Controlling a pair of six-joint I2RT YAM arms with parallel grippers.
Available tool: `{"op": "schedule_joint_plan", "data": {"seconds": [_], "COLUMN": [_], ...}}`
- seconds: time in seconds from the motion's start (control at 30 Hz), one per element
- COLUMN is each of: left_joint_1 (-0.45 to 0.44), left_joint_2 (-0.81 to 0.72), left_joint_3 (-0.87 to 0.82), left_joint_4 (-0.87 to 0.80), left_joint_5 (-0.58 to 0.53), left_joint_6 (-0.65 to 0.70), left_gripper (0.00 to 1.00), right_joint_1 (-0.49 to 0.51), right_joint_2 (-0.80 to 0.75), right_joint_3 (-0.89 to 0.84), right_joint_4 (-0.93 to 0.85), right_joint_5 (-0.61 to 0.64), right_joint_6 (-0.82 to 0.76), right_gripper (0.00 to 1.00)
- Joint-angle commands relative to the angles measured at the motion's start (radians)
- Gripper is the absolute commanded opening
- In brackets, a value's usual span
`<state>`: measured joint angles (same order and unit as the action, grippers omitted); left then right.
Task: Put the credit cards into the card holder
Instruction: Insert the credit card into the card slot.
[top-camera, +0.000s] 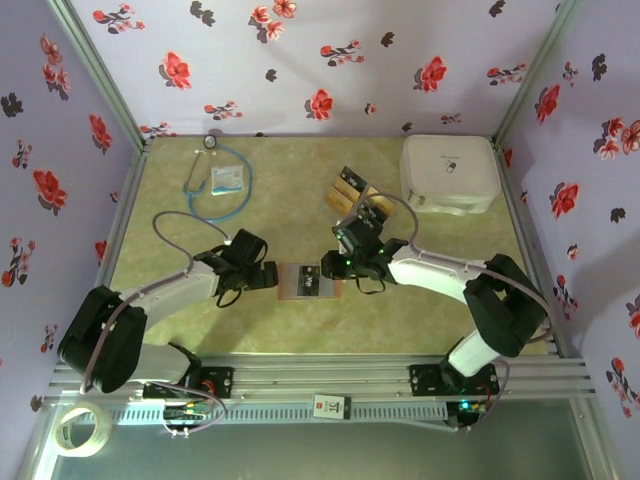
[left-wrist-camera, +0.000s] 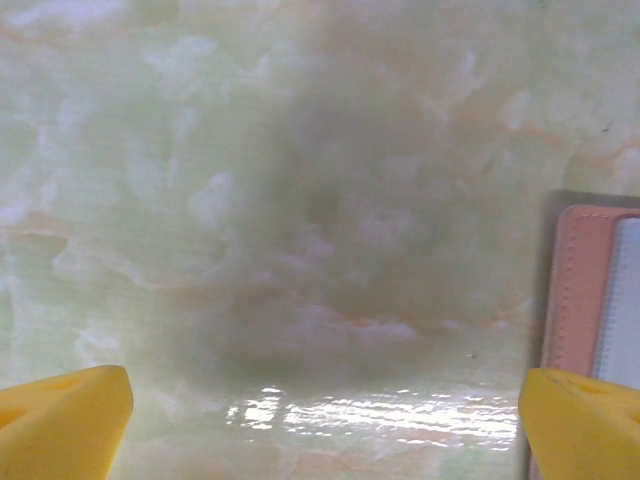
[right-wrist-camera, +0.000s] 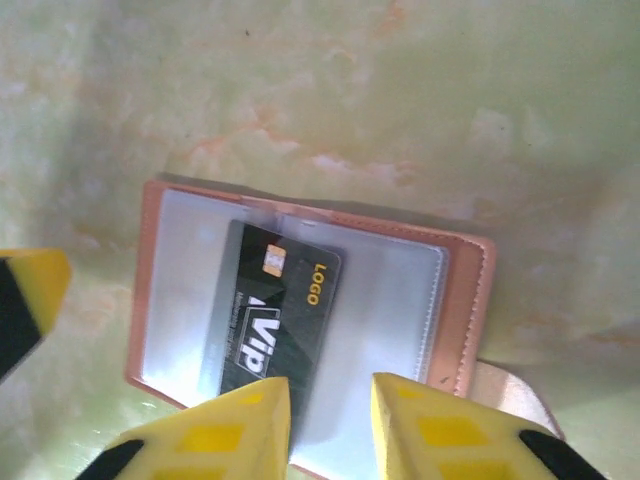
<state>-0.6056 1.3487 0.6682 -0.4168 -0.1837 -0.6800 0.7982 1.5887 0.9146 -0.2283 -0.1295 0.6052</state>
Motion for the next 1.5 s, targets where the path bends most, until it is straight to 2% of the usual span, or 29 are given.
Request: {"op": "schedule_joint_plan", "data": {"seconds": [0.0,0.17,1.2,1.47], "left_joint_1": [0.009,0.007,-0.01,-0.013], "left_joint_2": [0.02,0.053,0.192,0.195], "left_joint_3": [-0.006,0.014,0.08,0.081], "left_joint_4": [-0.051,-0.053,-0.048,-0.047], "left_joint_5": [-0.03,-0.033,-0.02,-0.018], "left_joint_6": [-0.016,-0.004,0.039,0.036], "left_gripper": [1.0,1.0,1.0,1.0], "right_joint_1": [0.019,0.037,0.095,0.1], "right_joint_2": [0.044,0.092,0.254,0.199], "right_joint_3": [0.044,0.086,0.209,0.212], "right_joint_4": [-0.084,-0.09,-0.082,-0.116], "right_joint_5": [0.045,0.047,0.024,0.061], "right_joint_6": [-0.033,-0.037,-0.032,-0.048], "right_gripper": [0.14,0.08,0.08,0.07]}}
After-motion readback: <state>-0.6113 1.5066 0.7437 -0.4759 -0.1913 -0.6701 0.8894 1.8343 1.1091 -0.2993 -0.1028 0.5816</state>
